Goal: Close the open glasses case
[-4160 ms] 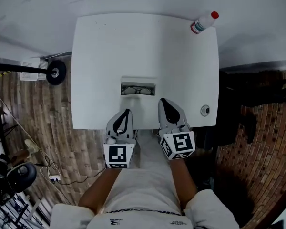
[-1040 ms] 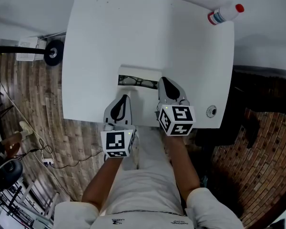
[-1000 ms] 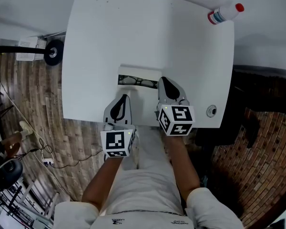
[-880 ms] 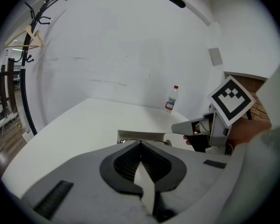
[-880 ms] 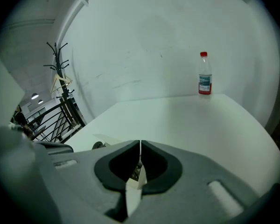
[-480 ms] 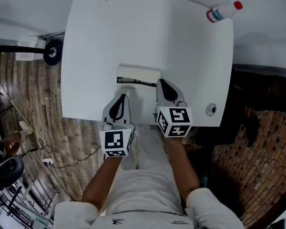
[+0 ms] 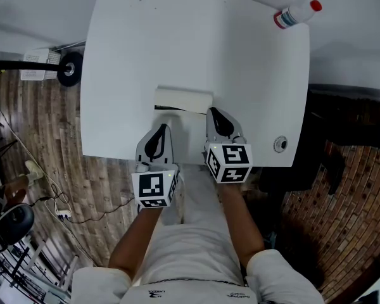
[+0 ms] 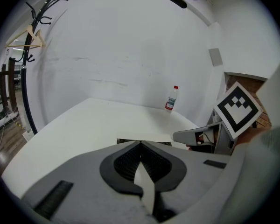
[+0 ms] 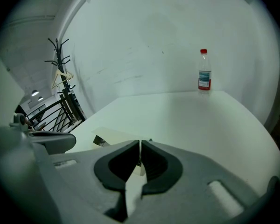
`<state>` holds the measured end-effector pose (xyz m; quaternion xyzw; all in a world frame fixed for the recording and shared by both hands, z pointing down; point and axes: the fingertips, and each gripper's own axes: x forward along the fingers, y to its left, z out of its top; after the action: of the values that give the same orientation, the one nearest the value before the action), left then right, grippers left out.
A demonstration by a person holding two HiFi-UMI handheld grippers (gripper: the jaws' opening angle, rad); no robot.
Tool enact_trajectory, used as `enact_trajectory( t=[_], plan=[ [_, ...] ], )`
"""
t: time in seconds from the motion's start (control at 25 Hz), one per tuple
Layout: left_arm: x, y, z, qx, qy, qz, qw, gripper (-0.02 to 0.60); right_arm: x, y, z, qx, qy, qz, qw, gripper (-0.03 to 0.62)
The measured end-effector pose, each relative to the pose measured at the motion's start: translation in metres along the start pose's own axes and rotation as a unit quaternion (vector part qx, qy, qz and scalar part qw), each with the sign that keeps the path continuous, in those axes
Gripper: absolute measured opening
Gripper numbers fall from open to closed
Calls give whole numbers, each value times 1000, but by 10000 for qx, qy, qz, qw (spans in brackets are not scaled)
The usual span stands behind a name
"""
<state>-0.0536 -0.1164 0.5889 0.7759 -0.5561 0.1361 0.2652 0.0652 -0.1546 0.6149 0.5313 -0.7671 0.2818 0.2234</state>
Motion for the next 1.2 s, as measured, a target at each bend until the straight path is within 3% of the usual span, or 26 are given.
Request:
enact_trajectory(
  t=[1.2],
  plan=[
    [-2, -1, -1, -18, -3, 46, 10000, -3, 0, 8, -25, -183, 185, 148, 9996, 17]
  ],
)
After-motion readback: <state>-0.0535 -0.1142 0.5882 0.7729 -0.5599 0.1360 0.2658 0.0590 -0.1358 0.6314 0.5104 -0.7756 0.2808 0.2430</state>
